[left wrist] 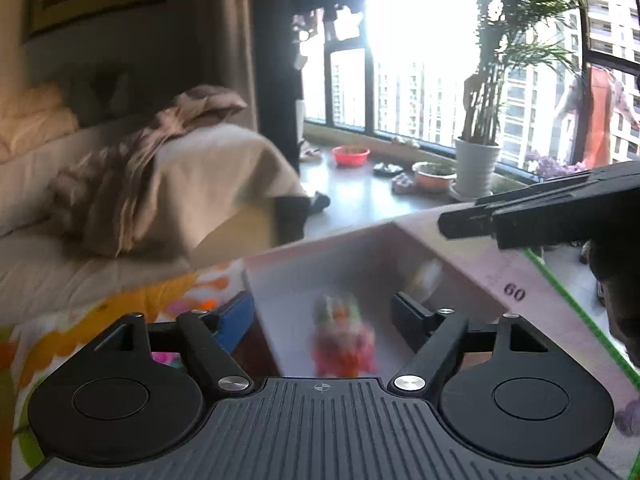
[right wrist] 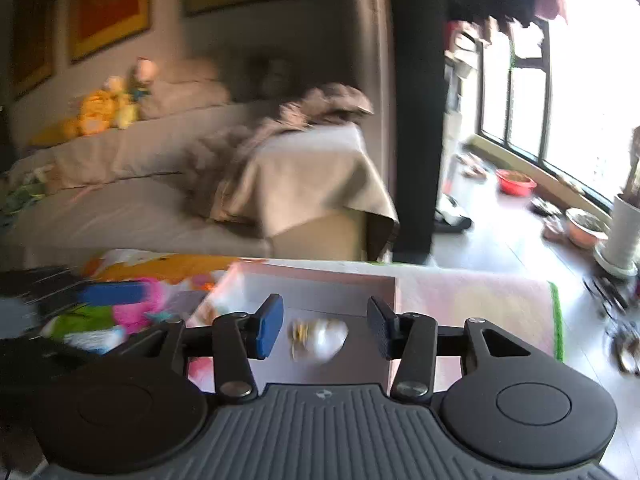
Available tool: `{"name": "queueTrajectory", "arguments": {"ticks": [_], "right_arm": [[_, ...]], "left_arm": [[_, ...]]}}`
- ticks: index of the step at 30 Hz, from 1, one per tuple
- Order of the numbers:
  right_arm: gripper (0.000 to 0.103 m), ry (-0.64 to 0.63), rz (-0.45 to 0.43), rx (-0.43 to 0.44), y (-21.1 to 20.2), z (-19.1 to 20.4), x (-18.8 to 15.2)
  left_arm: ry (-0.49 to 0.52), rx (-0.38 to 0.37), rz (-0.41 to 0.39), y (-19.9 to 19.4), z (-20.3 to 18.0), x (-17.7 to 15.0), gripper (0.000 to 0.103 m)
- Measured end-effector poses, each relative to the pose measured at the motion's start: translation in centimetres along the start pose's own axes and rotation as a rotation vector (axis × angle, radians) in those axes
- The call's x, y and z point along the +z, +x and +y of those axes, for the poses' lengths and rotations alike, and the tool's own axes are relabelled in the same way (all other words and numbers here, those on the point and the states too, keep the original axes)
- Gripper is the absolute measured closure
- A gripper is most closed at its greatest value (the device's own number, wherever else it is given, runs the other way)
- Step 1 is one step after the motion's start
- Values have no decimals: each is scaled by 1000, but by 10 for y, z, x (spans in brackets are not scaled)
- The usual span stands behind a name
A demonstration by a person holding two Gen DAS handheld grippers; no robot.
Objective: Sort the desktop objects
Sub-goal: 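Drop the star into the pink box with right gripper while left grasps pink pig, then carry the pink pig toy into the pink box and open the left gripper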
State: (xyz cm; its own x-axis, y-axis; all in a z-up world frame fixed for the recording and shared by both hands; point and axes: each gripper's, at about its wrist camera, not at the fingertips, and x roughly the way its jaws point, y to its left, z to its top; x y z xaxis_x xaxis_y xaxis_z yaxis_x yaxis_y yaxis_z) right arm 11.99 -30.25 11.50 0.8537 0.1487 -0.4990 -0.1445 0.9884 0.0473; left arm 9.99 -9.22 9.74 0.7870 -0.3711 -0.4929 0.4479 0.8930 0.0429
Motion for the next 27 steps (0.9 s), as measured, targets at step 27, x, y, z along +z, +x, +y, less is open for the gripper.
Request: {"name": "queueTrajectory", "arguments": {"ticks": [27], "right_arm": [[63,-167,334,18,205,186,49]], "left_arm": [[-240,191,161,-33,112,-117,2]]}}
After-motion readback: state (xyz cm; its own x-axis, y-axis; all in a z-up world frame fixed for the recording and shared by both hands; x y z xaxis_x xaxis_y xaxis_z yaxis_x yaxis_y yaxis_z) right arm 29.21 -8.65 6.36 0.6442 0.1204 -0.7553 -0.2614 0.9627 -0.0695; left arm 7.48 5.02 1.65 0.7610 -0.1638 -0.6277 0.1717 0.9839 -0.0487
